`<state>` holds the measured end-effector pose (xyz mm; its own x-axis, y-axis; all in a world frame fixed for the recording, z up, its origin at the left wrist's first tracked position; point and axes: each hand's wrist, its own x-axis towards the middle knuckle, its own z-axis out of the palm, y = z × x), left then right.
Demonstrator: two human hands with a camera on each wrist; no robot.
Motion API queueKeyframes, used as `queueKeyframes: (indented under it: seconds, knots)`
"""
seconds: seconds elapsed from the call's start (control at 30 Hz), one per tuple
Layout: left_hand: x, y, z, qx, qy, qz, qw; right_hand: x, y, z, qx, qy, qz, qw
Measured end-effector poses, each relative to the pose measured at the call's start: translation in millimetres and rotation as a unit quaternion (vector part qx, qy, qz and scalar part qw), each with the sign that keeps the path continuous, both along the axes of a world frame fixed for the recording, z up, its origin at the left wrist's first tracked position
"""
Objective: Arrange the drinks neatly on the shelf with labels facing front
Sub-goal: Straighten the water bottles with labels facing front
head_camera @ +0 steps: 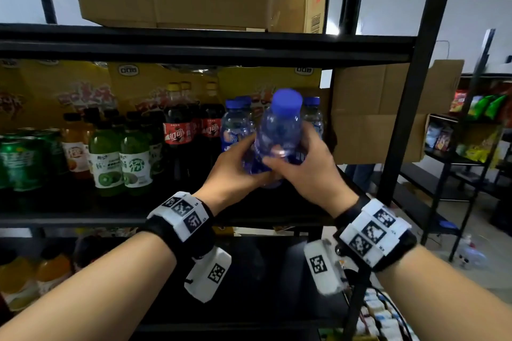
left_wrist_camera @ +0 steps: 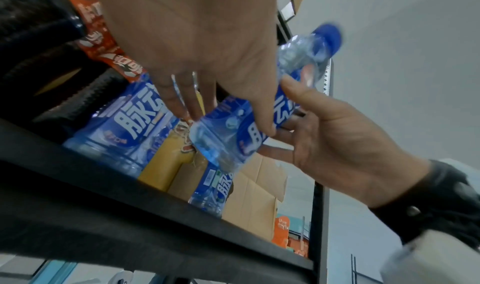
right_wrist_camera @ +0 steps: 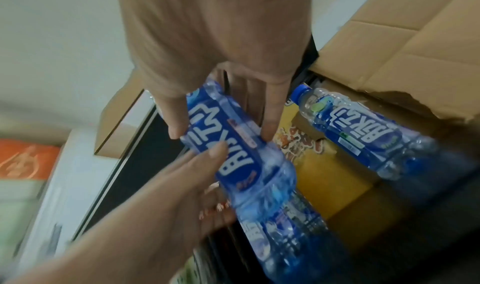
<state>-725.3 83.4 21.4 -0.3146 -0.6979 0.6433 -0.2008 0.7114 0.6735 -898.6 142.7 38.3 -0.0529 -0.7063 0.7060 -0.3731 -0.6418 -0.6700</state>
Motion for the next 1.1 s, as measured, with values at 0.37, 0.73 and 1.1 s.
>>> queueKeyframes:
  seconds: [0.37,0.73,1.1]
  knots:
    - [42,-37,-31,0.091,-0.009,0.169,0.981,-13,-102,18,0.269,0.009,-0.08,0.96]
    - [29,-66,-35,0.145,-0.065,0.155,0.975,-5,-152,18,0.27,-0.065,-0.124,0.953]
    - [22,-70,-40,0.142,-0.061,0.184,0.971,-24,-135,8,0.183,-0.048,-0.164,0.968]
